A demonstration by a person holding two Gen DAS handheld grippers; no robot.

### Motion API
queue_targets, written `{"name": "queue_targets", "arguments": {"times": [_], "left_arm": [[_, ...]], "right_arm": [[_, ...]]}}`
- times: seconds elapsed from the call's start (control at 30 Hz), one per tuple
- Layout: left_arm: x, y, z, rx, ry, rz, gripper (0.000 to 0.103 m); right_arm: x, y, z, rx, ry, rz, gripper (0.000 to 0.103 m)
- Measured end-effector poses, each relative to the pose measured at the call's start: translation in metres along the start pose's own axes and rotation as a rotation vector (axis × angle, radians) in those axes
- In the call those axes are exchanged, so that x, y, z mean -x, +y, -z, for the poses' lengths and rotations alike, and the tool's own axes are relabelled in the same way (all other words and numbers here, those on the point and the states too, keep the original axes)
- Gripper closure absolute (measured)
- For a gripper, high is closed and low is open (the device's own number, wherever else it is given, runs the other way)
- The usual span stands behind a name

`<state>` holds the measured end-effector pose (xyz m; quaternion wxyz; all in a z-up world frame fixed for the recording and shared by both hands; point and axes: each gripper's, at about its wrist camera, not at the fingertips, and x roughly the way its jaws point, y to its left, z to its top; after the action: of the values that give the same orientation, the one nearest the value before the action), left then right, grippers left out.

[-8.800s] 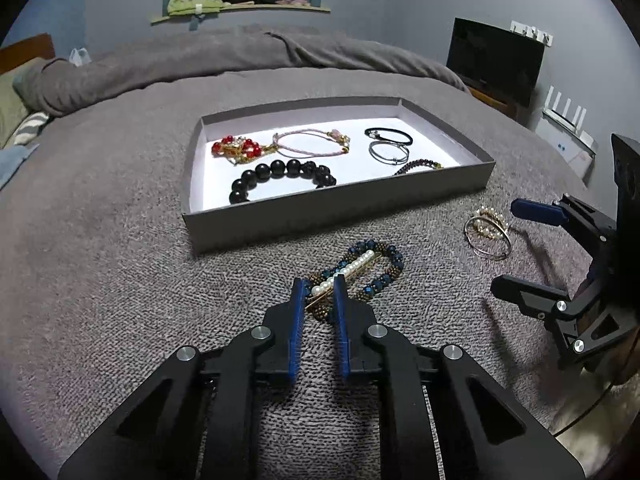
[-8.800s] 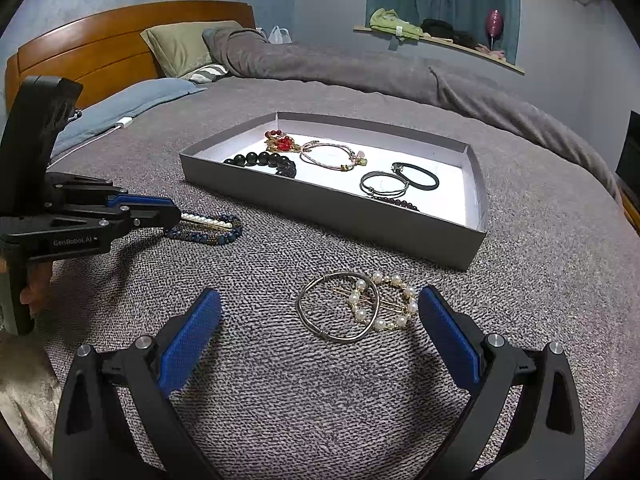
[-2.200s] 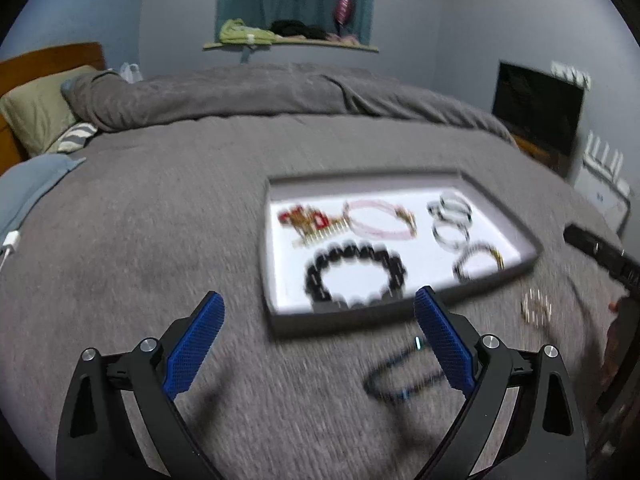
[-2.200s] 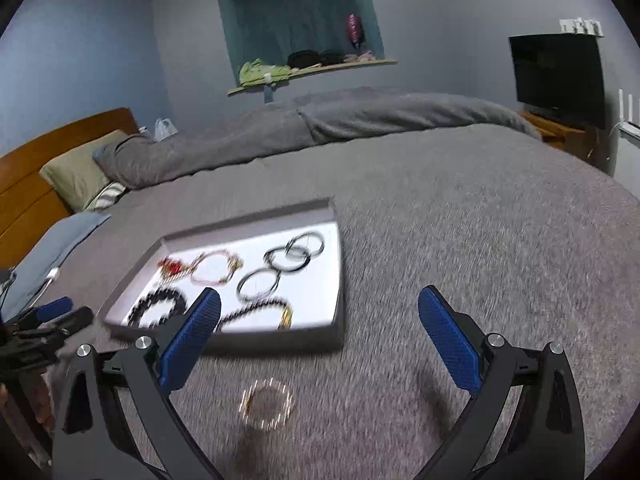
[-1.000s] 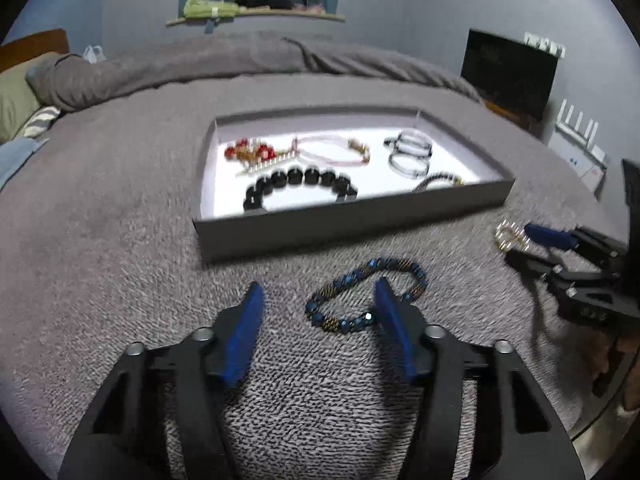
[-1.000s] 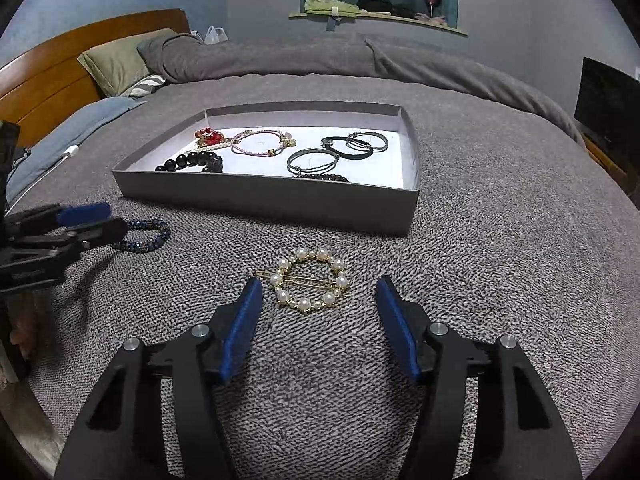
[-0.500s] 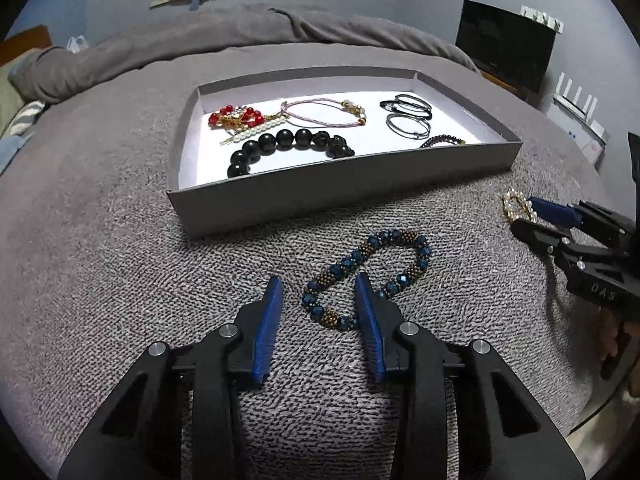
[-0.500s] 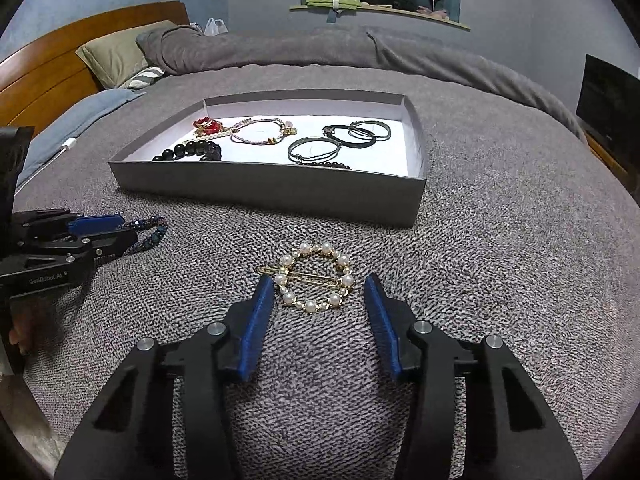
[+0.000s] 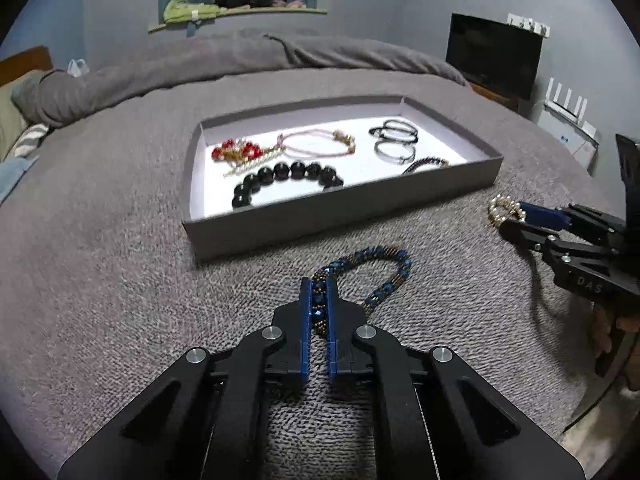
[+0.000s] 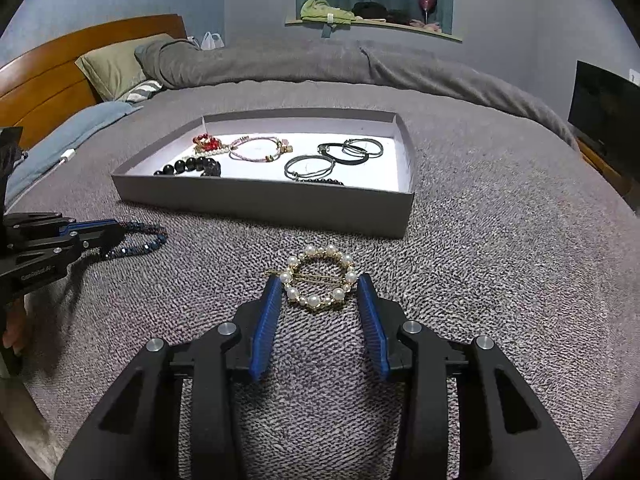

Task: Organize jewelry
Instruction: 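Grasp the blue beaded bracelet with the left tool while the right tool grasps the pearl ring, then lift both items and carry them over the tray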

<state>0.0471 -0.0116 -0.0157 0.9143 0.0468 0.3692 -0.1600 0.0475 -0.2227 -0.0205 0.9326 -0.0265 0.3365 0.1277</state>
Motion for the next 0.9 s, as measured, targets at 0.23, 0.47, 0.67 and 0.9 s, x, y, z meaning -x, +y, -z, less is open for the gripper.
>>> {"name": "queue_targets", "arguments": {"times": [0.23, 0.47, 0.67, 0.9], "left_arm": [[0.024, -0.002, -0.008, 0.004, -0.096, 0.019, 0.096], [0.049, 0.0, -0.029, 0.009, -0.172, 0.041, 0.096], [0.064, 0.004, -0.054, 0.004, -0.222, 0.026, 0.096], [0.06, 0.013, -0.102, 0.006, -0.262, 0.017, 0.096]], "right_arm": [[0.015, 0.001, -0.007, -0.01, -0.076, -0.031, 0.064], [0.033, 0.007, -0.022, -0.008, -0.163, -0.046, 0.066], [0.032, 0.004, -0.035, -0.019, -0.179, -0.043, 0.066], [0.028, -0.004, -0.084, -0.017, -0.25, -0.01, 0.066]]}}
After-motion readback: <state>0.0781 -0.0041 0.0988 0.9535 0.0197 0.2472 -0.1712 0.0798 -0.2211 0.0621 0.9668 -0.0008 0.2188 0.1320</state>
